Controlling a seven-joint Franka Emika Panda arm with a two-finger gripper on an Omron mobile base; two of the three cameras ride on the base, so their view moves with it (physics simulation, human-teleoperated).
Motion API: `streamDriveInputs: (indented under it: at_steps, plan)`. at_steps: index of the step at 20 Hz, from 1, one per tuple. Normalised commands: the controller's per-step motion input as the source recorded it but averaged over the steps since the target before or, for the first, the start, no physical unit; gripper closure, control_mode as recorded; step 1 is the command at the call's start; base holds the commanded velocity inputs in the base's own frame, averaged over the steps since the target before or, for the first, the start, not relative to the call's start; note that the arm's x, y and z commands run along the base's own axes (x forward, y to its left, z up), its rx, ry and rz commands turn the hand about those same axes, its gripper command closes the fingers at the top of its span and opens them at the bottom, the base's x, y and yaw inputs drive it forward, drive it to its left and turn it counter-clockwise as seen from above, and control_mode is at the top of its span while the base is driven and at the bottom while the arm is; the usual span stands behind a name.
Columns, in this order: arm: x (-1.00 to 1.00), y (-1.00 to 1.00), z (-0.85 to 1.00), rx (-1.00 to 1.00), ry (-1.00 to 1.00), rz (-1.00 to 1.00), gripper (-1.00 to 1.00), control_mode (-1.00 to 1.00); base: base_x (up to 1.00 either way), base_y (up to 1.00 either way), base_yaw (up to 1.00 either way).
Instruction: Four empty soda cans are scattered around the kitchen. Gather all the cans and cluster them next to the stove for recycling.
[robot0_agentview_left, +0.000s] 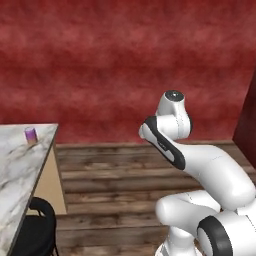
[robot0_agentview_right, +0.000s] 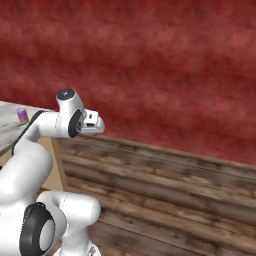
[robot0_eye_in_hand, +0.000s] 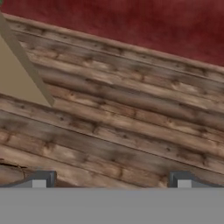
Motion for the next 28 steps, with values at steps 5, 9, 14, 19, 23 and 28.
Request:
streamDriveInputs:
  at_steps: [5,9,14,19,23,28]
  plan:
    - [0.00,0.00,0.00,0.00,0.00,0.00,-1.00,1.00,0.59,-0.24,0.07]
    - [0.00,0.00,0.00,0.00,0.00,0.00,-1.00,1.00,0.58,-0.23,0.11]
    - [0.00,0.00,0.00,0.00,0.00,0.00,-1.00,1.00,0.55,-0.23,0.15]
    - [0.00,0.00,0.00,0.00,0.00,0.00,-1.00,1.00,0.54,-0.22,0.18]
    - [0.00,0.00,0.00,0.00,0.00,0.00,-1.00,1.00,0.53,-0.19,0.24]
    - [0.00,0.00,0.00,0.00,0.00,0.00,-1.00,1.00,0.44,-0.15,0.40]
